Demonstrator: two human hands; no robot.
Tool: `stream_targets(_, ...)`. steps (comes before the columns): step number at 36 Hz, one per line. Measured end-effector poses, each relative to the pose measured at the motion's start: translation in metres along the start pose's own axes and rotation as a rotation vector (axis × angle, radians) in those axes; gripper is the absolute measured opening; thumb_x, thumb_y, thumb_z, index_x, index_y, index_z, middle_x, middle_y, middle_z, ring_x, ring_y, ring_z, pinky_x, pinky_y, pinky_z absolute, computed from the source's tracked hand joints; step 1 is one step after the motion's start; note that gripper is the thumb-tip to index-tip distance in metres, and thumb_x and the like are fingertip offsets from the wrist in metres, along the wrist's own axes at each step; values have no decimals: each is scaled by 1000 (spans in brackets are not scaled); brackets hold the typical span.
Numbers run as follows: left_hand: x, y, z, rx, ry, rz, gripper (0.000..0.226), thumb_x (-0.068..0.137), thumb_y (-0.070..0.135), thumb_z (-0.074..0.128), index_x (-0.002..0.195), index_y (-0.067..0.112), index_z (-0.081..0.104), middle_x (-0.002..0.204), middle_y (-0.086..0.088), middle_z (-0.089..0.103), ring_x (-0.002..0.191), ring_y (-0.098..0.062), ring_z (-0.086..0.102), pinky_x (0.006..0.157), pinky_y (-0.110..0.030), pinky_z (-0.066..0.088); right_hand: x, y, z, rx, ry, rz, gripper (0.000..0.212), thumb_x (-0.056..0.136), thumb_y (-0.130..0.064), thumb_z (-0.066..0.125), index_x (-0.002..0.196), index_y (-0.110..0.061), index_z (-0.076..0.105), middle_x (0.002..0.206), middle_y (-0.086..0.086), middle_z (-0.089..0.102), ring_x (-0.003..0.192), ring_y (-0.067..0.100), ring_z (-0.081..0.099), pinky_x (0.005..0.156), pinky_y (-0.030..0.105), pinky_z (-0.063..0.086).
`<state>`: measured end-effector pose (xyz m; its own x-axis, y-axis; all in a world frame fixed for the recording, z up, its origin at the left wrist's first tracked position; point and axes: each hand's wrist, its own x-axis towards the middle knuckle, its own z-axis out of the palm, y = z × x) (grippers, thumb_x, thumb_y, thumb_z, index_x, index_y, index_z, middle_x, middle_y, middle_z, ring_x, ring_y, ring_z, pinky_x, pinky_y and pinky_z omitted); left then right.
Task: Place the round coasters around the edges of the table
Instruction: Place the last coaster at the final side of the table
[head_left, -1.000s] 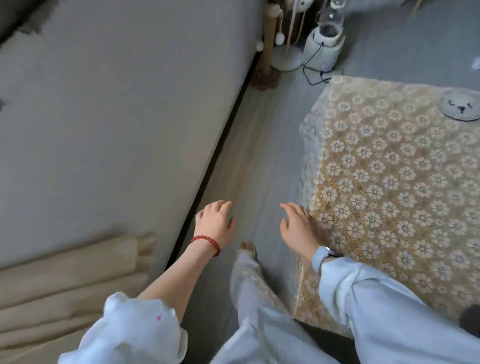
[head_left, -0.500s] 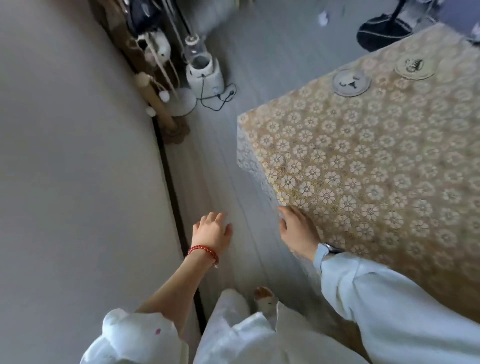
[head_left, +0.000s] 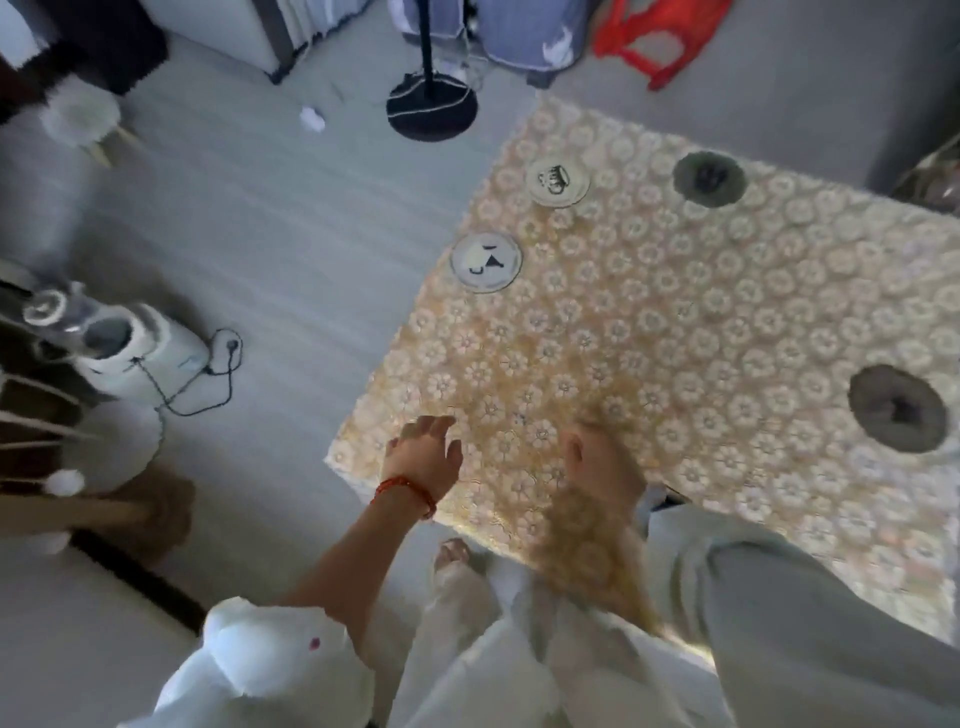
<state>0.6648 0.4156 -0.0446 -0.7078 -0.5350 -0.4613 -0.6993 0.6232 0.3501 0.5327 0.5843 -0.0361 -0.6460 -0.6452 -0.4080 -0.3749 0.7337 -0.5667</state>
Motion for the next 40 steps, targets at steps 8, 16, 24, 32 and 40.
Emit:
stream_targets(8, 106, 2, -46, -16, -43, 77, 46, 90, 25, 44, 134, 16, 37, 141, -12, 40, 129, -30, 36, 105, -48, 35, 80, -22, -23, 164, 187, 134, 29, 88, -1, 36, 113, 4, 52, 90, 18, 62, 79, 29, 58, 67, 31, 47)
stream_targets(16, 229, 25, -78, 61, 51, 166, 48, 89, 28, 45, 135, 16, 36, 144, -12, 35, 132, -31, 31, 105, -50, 34, 213, -14, -70, 227, 314, 187, 29, 85, -1, 38, 111, 0, 53, 111, 21, 60, 99, 33, 58, 76, 37, 53)
stream_targets(24, 355, 66, -87, 142, 123, 275, 52, 91, 35, 39, 140, 25, 24, 154, -6, 16, 141, -26, 13, 110, -53, 22, 370, -3, -125, -27, 377, 74, 35, 86, -7, 43, 120, -2, 49, 126, 18, 52, 118, 34, 45, 97, 47, 44)
stream_targets(32, 396, 70, -66, 189, 43, 285, 55, 93, 48, 18, 142, 32, -1, 156, 4, -5, 143, -17, -7, 113, -54, -1, 436, -5, -134, -162, 346, 160, 63, 82, -28, 57, 136, -17, 27, 145, 6, 33, 137, 29, 21, 107, 55, 26)
stream_targets(40, 393, 66, -63, 196, 30, 303, 56, 92, 54, 9, 139, 35, -15, 153, 7, -17, 139, -11, -19, 106, -50, -13, 437, -14, -125, -253, 520, 66, 65, 78, -6, 58, 135, -16, 29, 140, 17, 32, 125, 34, 39, 96, 52, 44)
